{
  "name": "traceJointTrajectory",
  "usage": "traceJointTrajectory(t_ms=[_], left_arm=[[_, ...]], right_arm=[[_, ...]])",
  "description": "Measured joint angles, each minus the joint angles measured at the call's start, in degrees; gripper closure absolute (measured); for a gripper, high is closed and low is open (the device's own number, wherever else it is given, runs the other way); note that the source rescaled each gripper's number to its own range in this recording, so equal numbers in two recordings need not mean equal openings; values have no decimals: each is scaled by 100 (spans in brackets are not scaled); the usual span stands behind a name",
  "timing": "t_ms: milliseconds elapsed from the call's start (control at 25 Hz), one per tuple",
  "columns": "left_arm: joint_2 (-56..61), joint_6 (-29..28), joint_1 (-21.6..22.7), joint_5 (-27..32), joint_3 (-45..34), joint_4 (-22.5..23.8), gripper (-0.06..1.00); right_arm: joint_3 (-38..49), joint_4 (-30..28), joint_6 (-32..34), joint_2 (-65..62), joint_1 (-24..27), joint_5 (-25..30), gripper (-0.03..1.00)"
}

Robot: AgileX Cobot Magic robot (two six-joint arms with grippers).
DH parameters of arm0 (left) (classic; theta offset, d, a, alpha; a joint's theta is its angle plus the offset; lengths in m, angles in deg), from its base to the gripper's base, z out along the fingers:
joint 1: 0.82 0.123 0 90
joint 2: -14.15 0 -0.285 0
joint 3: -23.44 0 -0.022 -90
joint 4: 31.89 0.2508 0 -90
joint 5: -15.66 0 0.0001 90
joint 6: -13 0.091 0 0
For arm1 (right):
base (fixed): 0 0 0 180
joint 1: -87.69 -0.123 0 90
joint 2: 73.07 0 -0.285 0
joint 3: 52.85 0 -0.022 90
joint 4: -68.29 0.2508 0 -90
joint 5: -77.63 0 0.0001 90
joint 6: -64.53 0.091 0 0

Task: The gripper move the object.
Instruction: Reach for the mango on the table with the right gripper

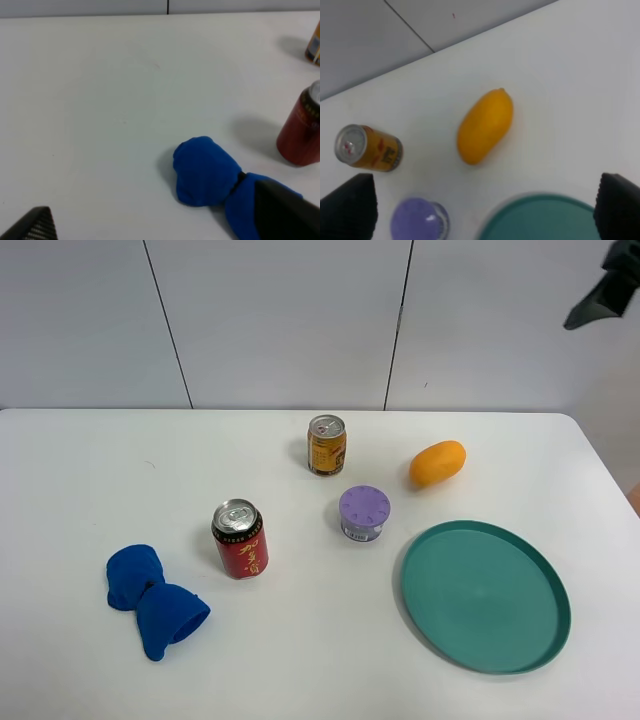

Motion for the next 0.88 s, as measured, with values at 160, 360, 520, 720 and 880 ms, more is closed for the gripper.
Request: traceJointTrajectory(t_ms=[160,360,520,720,880], left_arm=[[0,0,0,0,0,0,-6],[0,0,0,0,0,11,-6],[0,0,0,0,0,6,-6],[0,0,0,0,0,6,-6],[0,0,0,0,0,6,-6]], right_arm=[[-677,757,368,1093,0,-192,17],[-836,1438,807,2002,0,-493,17],[-853,1406,1025,2518,0,-566,17],[-853,1049,1201,3077,0,-577,17],[-853,961,1214,3616,0,-611,17]])
